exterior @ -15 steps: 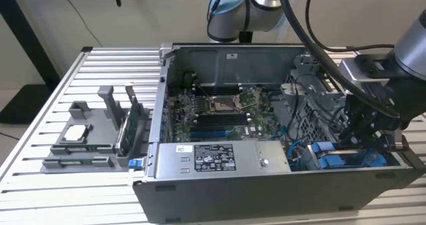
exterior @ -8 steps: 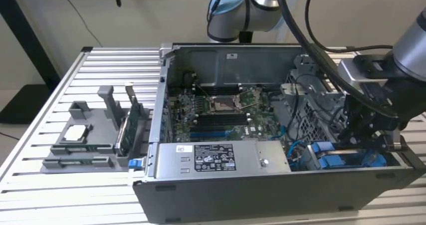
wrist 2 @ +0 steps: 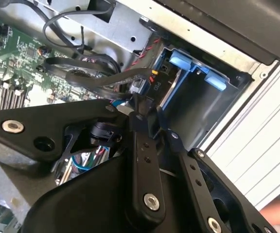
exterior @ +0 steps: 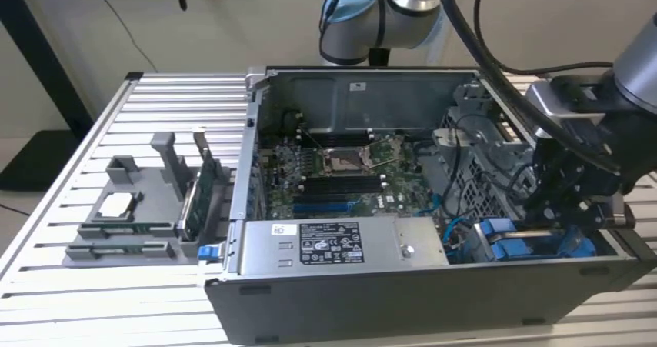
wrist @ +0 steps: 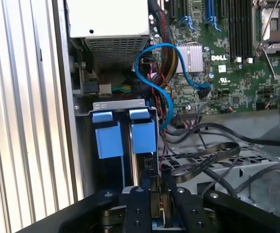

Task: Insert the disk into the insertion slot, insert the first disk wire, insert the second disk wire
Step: 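Insert the second disk wire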

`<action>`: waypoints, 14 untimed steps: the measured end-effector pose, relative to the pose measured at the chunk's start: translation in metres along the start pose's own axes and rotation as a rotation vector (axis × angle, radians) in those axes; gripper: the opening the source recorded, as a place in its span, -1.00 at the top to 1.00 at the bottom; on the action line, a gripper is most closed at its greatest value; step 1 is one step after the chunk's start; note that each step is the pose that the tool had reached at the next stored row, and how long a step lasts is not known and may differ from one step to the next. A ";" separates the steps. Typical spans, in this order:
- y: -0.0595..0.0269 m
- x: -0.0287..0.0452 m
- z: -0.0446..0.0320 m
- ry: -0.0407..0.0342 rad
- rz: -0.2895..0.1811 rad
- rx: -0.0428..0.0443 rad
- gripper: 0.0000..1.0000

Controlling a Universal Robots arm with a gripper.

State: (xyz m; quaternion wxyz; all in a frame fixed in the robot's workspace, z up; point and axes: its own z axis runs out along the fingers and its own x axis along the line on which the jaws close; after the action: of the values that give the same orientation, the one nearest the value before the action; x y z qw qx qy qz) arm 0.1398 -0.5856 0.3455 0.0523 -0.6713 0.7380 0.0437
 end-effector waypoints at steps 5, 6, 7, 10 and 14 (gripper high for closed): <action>0.0000 -0.0011 -0.0077 -0.0019 0.002 -0.0001 0.51; 0.0001 -0.0013 -0.0095 -0.0021 0.002 -0.0001 0.51; 0.0001 -0.0016 -0.0114 -0.0021 0.002 -0.0001 0.51; 0.0002 -0.0024 -0.0175 -0.0022 0.003 -0.0009 0.51; 0.0001 -0.0033 -0.0241 -0.0020 0.004 -0.0046 0.51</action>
State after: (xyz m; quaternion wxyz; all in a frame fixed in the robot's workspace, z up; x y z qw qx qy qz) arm 0.1396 -0.5855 0.3697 0.0514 -0.6698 0.7393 0.0462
